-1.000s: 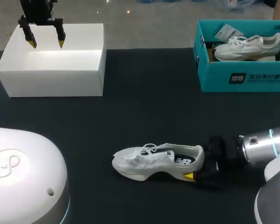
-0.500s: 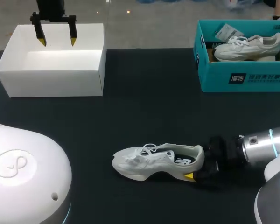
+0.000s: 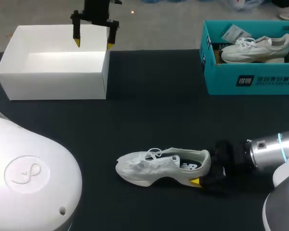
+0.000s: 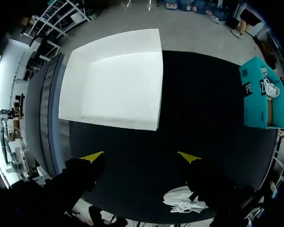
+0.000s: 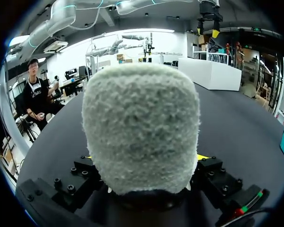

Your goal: Take the shoe out of the shoebox, open the shoe tongue, remove and reinsert the insole, then place the shoe into the shoebox

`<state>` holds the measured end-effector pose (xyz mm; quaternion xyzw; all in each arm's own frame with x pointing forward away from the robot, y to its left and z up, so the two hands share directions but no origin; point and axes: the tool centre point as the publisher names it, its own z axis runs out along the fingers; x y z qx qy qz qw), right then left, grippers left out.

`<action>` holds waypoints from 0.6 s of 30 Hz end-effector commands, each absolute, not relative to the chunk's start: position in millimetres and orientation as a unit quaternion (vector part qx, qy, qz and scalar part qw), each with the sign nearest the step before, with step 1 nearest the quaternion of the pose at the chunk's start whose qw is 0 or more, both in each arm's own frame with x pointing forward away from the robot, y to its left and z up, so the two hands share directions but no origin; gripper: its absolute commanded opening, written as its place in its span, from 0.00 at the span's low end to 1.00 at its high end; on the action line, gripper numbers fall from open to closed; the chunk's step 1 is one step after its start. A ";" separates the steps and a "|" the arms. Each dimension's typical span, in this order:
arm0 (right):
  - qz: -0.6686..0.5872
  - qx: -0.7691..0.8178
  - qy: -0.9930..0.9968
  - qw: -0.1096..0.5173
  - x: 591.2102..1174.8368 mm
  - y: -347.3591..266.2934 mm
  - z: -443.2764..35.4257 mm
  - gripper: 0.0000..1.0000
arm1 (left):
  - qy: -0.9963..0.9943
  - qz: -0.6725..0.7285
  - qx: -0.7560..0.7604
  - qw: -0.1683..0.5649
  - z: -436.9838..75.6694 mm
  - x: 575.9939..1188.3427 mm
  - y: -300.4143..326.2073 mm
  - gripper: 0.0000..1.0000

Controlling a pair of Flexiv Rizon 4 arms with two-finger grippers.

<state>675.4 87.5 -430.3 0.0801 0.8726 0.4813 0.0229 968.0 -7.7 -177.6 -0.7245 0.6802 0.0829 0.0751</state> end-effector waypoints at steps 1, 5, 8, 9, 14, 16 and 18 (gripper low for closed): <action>0.479 0.081 0.874 0.024 674.3 88.7 -430.2 0.00 | 0.688 0.073 -0.714 0.106 -180.7 947.1 -30.8 1.00; 0.479 0.081 0.874 0.024 674.3 88.7 -430.2 0.00 | 0.713 0.049 -0.692 0.103 -188.4 929.3 -54.1 1.00; 0.479 0.081 0.874 0.024 674.3 88.7 -430.2 0.00 | 0.763 0.037 -0.637 0.104 -192.7 923.5 -65.2 1.00; 0.479 0.081 0.874 0.024 674.3 88.7 -430.2 0.00 | 0.763 0.037 -0.637 0.104 -192.7 923.5 -65.2 1.00; 0.479 0.081 0.874 0.024 674.3 88.7 -430.2 0.00 | 0.763 0.037 -0.637 0.104 -192.7 923.5 -65.2 1.00; 0.479 0.081 0.874 0.024 674.3 88.7 -430.2 0.00 | 0.763 0.037 -0.637 0.104 -192.7 923.5 -65.2 1.00; 0.479 0.081 0.874 0.024 674.3 88.7 -430.2 0.00 | 0.763 0.037 -0.637 0.104 -192.7 923.5 -65.2 1.00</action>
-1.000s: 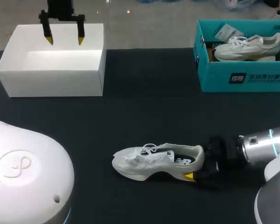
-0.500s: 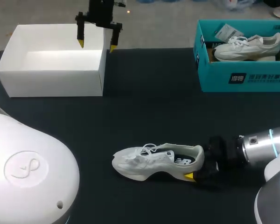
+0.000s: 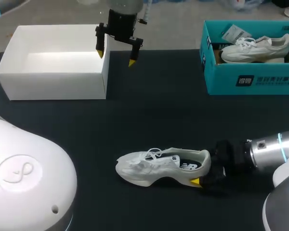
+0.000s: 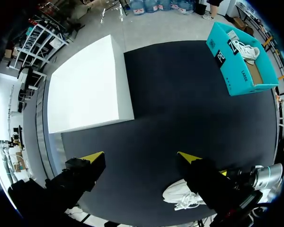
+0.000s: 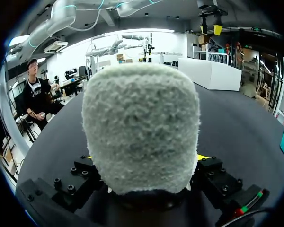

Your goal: Take the shoe out of the shoebox, open the shoe tongue, remove and reinsert the insole, then place the shoe into the shoebox

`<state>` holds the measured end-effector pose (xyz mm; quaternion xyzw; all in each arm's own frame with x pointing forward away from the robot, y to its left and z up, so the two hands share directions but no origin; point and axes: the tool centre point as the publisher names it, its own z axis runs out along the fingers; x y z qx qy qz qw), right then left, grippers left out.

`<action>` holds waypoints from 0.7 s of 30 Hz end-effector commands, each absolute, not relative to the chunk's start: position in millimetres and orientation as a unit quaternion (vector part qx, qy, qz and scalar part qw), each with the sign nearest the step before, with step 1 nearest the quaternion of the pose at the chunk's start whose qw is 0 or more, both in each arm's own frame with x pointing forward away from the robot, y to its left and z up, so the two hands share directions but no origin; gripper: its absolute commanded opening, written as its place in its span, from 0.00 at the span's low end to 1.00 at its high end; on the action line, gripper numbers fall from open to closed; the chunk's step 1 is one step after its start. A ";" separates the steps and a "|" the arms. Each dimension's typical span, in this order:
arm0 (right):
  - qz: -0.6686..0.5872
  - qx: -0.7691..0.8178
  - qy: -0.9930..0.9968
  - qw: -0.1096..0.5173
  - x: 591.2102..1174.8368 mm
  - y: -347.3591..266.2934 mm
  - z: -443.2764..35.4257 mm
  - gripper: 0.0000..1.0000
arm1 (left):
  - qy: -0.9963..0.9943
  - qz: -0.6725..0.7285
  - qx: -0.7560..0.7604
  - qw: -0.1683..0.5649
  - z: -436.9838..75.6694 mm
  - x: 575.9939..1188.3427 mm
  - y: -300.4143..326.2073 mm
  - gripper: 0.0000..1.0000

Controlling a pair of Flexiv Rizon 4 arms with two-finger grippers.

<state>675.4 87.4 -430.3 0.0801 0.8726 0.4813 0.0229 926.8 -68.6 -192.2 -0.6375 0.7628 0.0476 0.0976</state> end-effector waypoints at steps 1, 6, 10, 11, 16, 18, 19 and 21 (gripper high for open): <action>0.479 0.081 0.874 0.024 674.3 88.7 -430.2 0.00 | 0.763 0.037 -0.637 0.104 -192.7 923.5 -65.2 1.00; 0.479 0.081 0.874 0.024 674.3 88.7 -430.2 0.00 | 0.763 0.037 -0.637 0.104 -192.7 923.5 -65.2 1.00; 0.479 0.081 0.874 0.024 674.3 88.7 -430.2 0.00 | 0.768 0.024 -0.633 0.094 -193.7 908.6 -72.2 1.00; 0.479 0.081 0.874 0.024 674.3 88.7 -430.2 0.00 | 0.768 0.024 -0.633 0.094 -194.2 904.1 -73.8 1.00; 0.479 0.081 0.874 0.024 674.3 88.7 -430.2 0.00 | 0.771 0.012 -0.630 0.085 -194.8 871.1 -82.4 1.00; 0.479 0.081 0.874 0.024 674.3 88.7 -430.2 0.00 | 0.772 0.008 -0.630 0.079 -195.0 856.1 -84.4 1.00; 0.479 0.081 0.874 0.024 674.3 88.7 -430.2 0.00 | 0.771 0.006 -0.631 0.082 -194.7 851.6 -84.9 1.00; 0.479 0.081 0.874 0.024 674.3 88.7 -430.2 0.00 | 0.765 -0.013 -0.639 0.081 -193.0 836.4 -86.8 1.00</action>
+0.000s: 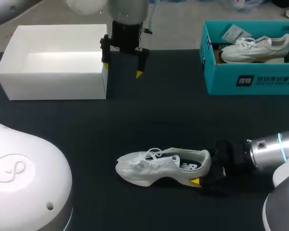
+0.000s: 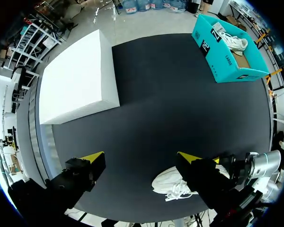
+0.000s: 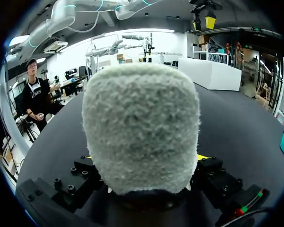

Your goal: Take the shoe out of the shoebox, open the shoe tongue, remove and reinsert the insole, then place the shoe into the shoebox

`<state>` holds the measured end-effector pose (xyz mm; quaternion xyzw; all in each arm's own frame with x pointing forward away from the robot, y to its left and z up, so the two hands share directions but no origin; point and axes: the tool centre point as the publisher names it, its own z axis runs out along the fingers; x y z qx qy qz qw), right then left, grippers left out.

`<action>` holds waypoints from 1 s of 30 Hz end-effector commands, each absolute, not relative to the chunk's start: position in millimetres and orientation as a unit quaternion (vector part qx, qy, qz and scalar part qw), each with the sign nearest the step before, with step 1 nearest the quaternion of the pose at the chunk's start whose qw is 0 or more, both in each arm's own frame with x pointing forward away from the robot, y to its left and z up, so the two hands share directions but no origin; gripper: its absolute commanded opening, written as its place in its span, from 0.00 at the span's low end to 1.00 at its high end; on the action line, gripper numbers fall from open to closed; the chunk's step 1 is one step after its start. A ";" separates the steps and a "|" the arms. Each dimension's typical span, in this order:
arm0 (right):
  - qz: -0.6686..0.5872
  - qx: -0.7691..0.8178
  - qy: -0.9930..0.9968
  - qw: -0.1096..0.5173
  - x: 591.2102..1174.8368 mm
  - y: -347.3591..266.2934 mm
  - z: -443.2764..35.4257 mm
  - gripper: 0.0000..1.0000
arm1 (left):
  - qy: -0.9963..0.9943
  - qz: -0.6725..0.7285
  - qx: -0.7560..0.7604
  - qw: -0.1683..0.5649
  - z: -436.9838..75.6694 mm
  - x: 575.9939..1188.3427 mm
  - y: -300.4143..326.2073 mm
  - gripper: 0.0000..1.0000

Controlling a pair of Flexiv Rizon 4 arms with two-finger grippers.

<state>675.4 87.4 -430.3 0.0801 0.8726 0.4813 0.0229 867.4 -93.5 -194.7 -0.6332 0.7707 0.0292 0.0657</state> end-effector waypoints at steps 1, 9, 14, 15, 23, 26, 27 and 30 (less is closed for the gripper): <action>0.479 0.081 0.874 0.024 674.3 88.7 -430.2 0.00 | 0.763 -0.012 -0.641 0.086 -193.2 830.0 -88.2 1.00; 0.479 0.081 0.874 0.024 674.3 88.7 -430.2 0.00 | 0.726 -0.036 -0.677 0.111 -202.9 788.0 -100.8 1.00; 0.479 0.081 0.874 0.024 674.3 88.7 -430.2 0.00 | 0.717 -0.047 -0.691 0.077 -227.0 773.8 -110.8 1.00; 0.479 0.081 0.874 0.024 674.3 88.7 -430.2 0.00 | 0.717 -0.047 -0.692 0.075 -231.7 771.0 -113.9 1.00; 0.479 0.081 0.874 0.024 674.3 88.7 -430.2 0.00 | 0.729 -0.047 -0.680 0.063 -251.8 745.0 -151.7 1.00; 0.479 0.081 0.874 0.024 674.3 88.7 -430.2 0.00 | 0.741 -0.030 -0.668 0.059 -256.7 741.8 -162.4 1.00; 0.479 0.081 0.874 0.024 674.3 88.7 -430.2 0.00 | 0.741 -0.030 -0.668 0.059 -256.7 741.8 -162.4 1.00; 0.479 0.081 0.874 0.024 674.3 88.7 -430.2 0.00 | 0.741 -0.030 -0.668 0.059 -256.7 741.8 -162.4 1.00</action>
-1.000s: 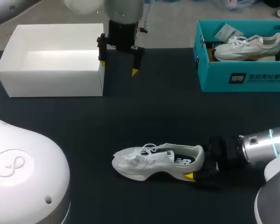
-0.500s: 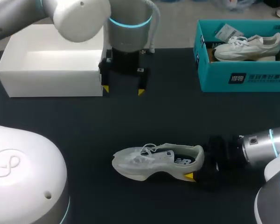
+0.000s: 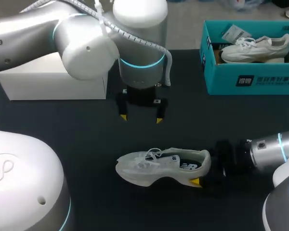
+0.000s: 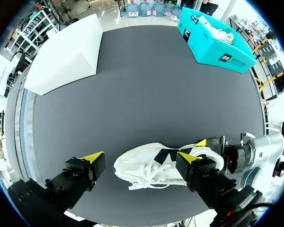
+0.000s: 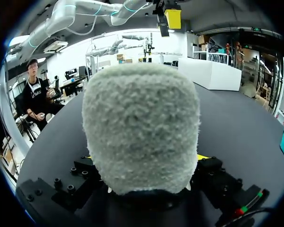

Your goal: Take the shoe out of the shoebox, open the shoe tongue, remove and reinsert the insole, then place the shoe into the shoebox

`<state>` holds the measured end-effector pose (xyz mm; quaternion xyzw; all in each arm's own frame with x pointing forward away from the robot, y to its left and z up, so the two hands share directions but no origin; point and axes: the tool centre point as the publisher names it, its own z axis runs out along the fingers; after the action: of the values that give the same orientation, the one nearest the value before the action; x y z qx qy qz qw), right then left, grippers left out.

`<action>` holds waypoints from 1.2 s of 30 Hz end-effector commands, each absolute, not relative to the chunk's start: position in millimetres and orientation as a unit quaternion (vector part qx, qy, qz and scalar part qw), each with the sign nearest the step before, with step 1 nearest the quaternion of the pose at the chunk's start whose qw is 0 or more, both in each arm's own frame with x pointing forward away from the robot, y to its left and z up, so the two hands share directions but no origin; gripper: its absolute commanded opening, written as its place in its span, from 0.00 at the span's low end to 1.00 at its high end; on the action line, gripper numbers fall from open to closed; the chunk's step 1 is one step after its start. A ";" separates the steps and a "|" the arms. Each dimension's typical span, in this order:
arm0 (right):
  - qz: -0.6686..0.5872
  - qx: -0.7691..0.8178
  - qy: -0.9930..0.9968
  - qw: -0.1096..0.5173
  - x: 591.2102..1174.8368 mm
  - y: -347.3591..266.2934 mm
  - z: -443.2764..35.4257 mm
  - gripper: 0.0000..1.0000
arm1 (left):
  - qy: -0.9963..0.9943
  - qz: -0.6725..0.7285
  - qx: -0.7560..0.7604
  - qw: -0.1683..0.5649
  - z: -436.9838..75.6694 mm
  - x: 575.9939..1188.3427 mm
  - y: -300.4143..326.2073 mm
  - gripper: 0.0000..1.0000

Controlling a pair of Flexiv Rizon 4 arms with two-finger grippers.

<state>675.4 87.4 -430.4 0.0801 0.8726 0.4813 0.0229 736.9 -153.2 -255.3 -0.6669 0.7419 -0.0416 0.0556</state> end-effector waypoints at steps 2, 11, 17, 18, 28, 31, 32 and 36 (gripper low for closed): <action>0.479 0.081 0.874 0.024 674.3 88.7 -430.2 0.00 | 0.741 -0.030 -0.668 0.059 -256.7 741.8 -162.4 1.00; 0.479 0.081 0.874 0.024 674.3 88.7 -430.2 0.00 | 0.736 -0.034 -0.675 0.034 -255.3 739.9 -167.4 1.00; 0.479 0.081 0.874 0.024 674.3 88.7 -430.2 0.00 | 0.726 -0.036 -0.686 0.034 -252.0 714.2 -194.9 1.00; 0.479 0.081 0.874 0.024 674.3 88.7 -430.2 0.00 | 0.724 -0.044 -0.688 0.024 -251.9 708.6 -197.2 1.00; 0.479 0.081 0.874 0.024 674.3 88.7 -430.2 0.00 | 0.735 -0.015 -0.677 0.030 -284.4 660.9 -214.5 1.00; 0.479 0.081 0.874 0.024 674.3 88.7 -430.2 0.00 | 0.749 -0.019 -0.662 0.028 -294.2 656.4 -216.4 1.00; 0.479 0.081 0.874 0.024 674.3 88.7 -430.2 0.00 | 0.753 -0.025 -0.657 0.025 -298.2 655.9 -217.2 1.00; 0.479 0.081 0.874 0.024 674.3 88.7 -430.2 0.00 | 0.755 -0.015 -0.655 0.029 -313.0 656.0 -220.5 1.00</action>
<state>675.4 87.4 -430.4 0.0801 0.8726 0.4813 0.0229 654.2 -214.3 -299.4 -0.6553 0.7546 -0.0184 0.0287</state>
